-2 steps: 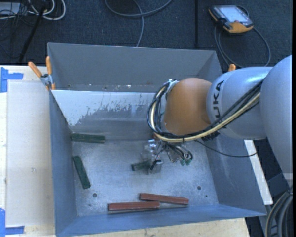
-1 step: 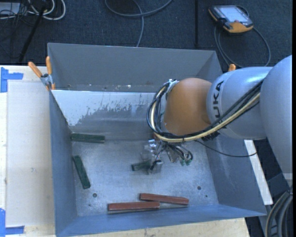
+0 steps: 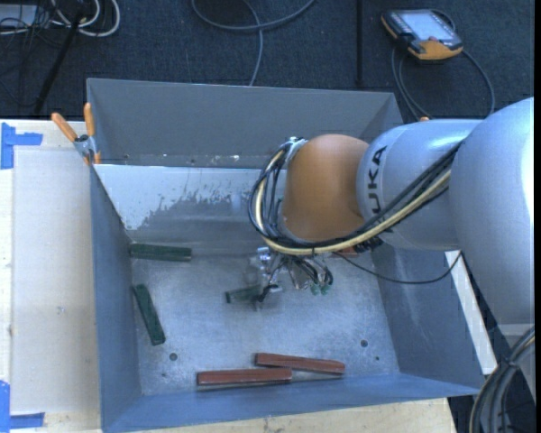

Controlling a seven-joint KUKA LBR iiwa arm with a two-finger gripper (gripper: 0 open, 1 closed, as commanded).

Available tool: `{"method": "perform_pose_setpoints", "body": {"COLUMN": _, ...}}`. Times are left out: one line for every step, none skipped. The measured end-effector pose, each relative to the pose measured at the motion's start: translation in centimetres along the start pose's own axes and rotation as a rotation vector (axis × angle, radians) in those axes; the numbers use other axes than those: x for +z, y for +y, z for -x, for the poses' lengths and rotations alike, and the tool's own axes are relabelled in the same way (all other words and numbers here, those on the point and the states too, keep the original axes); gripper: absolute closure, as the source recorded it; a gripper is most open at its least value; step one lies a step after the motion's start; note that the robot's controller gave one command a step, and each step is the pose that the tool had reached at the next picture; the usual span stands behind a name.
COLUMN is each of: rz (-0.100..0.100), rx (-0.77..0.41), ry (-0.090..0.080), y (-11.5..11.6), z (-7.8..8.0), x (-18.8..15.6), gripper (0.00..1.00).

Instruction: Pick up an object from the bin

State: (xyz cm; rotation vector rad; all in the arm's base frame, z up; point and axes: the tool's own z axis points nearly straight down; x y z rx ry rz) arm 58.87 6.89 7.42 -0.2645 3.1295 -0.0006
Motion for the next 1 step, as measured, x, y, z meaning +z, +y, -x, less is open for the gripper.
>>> {"method": "perform_pose_setpoints", "body": {"rz": 0.001, "rx": 0.014, "ry": 0.000, "y": 1.00, "z": -2.90, "x": -14.52, "gripper": 1.00}}
